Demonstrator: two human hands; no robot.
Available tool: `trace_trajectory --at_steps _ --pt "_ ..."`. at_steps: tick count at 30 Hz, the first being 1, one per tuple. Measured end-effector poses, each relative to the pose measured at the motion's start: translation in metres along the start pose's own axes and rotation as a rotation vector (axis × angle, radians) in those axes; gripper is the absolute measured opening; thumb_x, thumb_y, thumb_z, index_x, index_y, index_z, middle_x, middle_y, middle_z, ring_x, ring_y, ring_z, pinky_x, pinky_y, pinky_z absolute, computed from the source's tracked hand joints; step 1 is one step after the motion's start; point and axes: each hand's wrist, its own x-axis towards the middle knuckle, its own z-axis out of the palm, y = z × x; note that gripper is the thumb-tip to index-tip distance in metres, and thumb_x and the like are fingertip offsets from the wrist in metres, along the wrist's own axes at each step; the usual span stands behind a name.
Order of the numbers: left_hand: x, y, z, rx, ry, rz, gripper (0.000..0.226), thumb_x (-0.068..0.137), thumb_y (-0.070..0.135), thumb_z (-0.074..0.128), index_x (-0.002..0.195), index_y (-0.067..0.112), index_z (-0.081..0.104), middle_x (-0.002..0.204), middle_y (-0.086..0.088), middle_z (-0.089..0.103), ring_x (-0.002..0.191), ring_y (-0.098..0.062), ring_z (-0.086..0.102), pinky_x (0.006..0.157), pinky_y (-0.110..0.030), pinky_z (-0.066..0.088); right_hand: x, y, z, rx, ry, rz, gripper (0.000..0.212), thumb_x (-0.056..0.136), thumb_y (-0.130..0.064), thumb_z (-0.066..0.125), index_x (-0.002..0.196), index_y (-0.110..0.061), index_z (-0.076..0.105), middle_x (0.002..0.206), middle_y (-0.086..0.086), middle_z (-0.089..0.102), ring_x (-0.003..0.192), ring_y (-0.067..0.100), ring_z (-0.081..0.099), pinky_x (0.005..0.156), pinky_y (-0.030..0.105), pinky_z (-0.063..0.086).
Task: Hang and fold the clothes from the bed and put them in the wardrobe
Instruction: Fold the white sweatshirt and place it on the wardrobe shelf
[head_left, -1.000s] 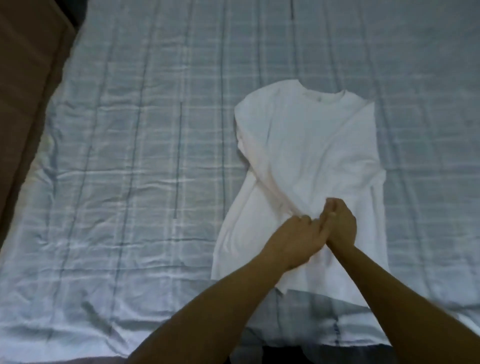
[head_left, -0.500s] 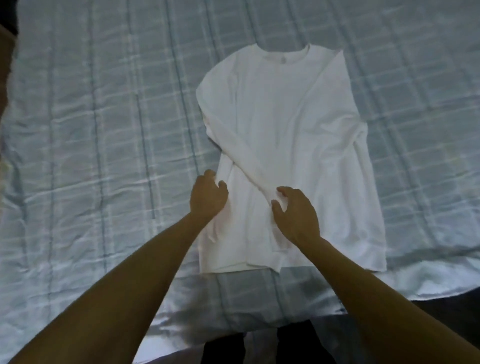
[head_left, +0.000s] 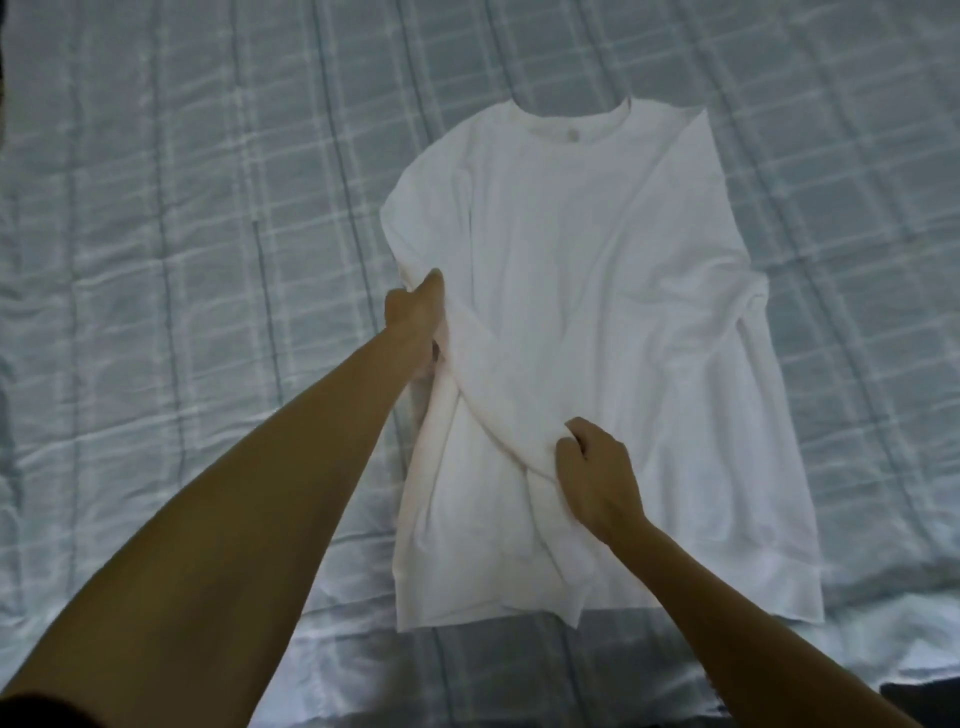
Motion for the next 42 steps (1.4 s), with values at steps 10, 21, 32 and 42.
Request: trace_trajectory --at_steps 10,21,32,42 --pt "-0.034 0.066 0.028 0.121 0.09 0.803 0.029 0.093 0.023 0.055 0.121 0.014 0.056 0.078 0.001 0.057 0.073 -0.015 0.054 0.071 -0.022 0.045 0.018 -0.023 -0.001 0.247 -0.134 0.333 0.024 0.092 -0.013 0.039 0.069 -0.014 0.046 0.071 0.001 0.048 0.068 0.014 0.044 0.06 0.027 0.034" --pt "-0.039 -0.035 0.045 0.82 -0.113 0.928 0.043 0.09 0.015 0.051 0.133 0.011 0.046 0.119 -0.012 0.054 0.11 -0.028 0.052 0.095 -0.04 0.042 0.006 0.022 -0.027 -0.089 0.292 0.143 0.033 0.091 -0.032 0.055 0.121 -0.019 0.049 0.113 -0.001 0.058 0.091 0.009 0.055 0.079 0.022 0.044" --pt "-0.081 -0.107 0.039 0.954 -0.389 0.657 0.049 0.084 0.047 0.062 0.118 0.013 0.05 0.097 0.001 0.052 0.086 -0.016 0.051 0.077 -0.029 0.045 -0.002 0.023 -0.014 -0.156 0.198 0.187 0.033 0.093 -0.023 0.054 0.126 -0.02 0.05 0.122 0.001 0.06 0.097 0.01 0.057 0.081 0.012 0.037" --pt "-0.136 -0.068 0.037 0.513 -0.408 0.694 0.01 0.089 0.005 0.052 0.093 0.014 0.054 0.051 0.0 0.051 0.042 -0.013 0.046 0.049 -0.025 0.043 -0.014 0.003 -0.015 0.039 0.161 0.199 0.031 0.098 -0.014 0.04 0.122 -0.014 0.059 0.126 0.003 0.06 0.115 0.019 0.054 0.103 0.03 0.04"
